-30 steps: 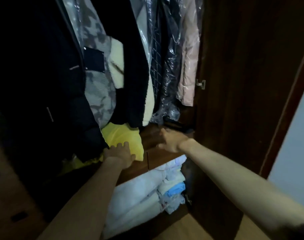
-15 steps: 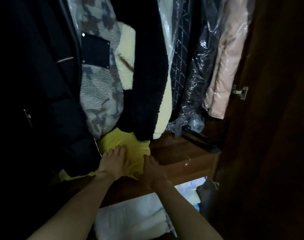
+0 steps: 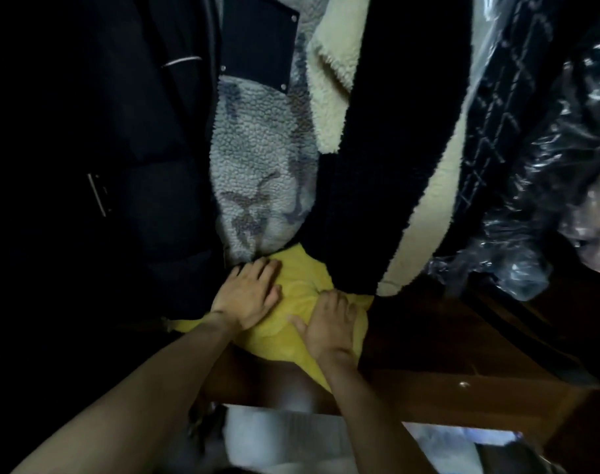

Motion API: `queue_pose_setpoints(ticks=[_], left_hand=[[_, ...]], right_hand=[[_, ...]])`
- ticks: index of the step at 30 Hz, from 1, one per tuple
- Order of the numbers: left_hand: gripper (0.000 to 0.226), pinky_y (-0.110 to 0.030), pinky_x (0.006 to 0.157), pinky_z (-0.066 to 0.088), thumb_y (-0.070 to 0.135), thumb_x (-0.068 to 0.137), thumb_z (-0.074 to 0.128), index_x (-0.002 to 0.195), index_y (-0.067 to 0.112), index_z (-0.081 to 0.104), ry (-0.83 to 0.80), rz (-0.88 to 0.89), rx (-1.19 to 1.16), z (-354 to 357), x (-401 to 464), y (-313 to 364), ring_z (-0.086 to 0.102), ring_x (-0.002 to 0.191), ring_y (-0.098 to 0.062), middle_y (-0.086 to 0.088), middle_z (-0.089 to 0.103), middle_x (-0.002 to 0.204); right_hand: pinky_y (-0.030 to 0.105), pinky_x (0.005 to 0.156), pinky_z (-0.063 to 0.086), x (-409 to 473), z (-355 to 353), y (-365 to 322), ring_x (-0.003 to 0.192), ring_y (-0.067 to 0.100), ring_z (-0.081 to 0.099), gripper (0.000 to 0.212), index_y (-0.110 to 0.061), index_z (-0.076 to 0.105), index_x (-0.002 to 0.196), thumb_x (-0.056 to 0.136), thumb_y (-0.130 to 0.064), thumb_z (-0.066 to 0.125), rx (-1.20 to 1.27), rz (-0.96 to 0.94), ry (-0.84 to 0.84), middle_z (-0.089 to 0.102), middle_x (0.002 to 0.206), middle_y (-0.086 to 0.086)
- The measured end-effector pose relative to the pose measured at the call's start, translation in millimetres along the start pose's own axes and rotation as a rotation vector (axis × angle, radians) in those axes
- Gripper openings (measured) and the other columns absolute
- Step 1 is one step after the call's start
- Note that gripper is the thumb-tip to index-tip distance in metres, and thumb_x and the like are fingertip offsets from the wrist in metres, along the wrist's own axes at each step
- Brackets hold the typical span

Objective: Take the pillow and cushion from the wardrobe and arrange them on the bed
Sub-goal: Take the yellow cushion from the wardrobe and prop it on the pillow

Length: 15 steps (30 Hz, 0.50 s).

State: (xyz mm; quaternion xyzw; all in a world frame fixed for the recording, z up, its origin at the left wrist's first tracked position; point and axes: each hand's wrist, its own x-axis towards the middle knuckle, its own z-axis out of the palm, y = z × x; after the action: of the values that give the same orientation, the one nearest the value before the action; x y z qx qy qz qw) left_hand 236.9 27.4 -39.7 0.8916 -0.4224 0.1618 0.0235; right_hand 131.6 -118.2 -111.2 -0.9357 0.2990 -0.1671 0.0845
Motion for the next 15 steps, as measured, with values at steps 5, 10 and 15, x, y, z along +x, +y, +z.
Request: queue_pose_setpoints(ticks=[5,10,15], left_hand=[[0.070,-0.041,0.113,0.028,0.060,0.100,0.026,0.158,0.021,0.017,-0.064,-0.080,0.017,-4,-10,2,0.036,0.138,-0.025,-0.004,0.034,0.158],[0.106,-0.042,0.113,0.027,0.089,0.074,0.005,0.159,0.026,0.013,-0.204,-0.225,0.046,-3,-33,27,0.032,0.141,-0.022,0.001,0.034,0.159],[0.126,-0.050,0.116,0.021,0.107,0.054,0.024,0.158,0.038,0.001,-0.268,-0.315,-0.105,3,-41,70,0.023,0.147,-0.024,0.004,0.020,0.164]], right_hand=[[0.040,0.094,0.050,23,-33,36,0.118,0.032,0.061,0.081,-0.014,0.058,0.132,0.086,-0.081,0.049,0.161,-0.086,-0.132,0.066,0.130,0.013],[0.036,0.086,0.054,-14,-67,80,0.106,0.029,0.069,0.083,-0.023,0.067,0.121,0.073,-0.090,0.054,0.300,-0.139,-0.156,0.075,0.114,0.005],[0.037,0.081,0.053,-54,-89,134,0.099,0.027,0.069,0.075,-0.026,0.061,0.110,0.074,-0.091,0.050,0.219,-0.194,-0.127,0.073,0.102,0.001]])
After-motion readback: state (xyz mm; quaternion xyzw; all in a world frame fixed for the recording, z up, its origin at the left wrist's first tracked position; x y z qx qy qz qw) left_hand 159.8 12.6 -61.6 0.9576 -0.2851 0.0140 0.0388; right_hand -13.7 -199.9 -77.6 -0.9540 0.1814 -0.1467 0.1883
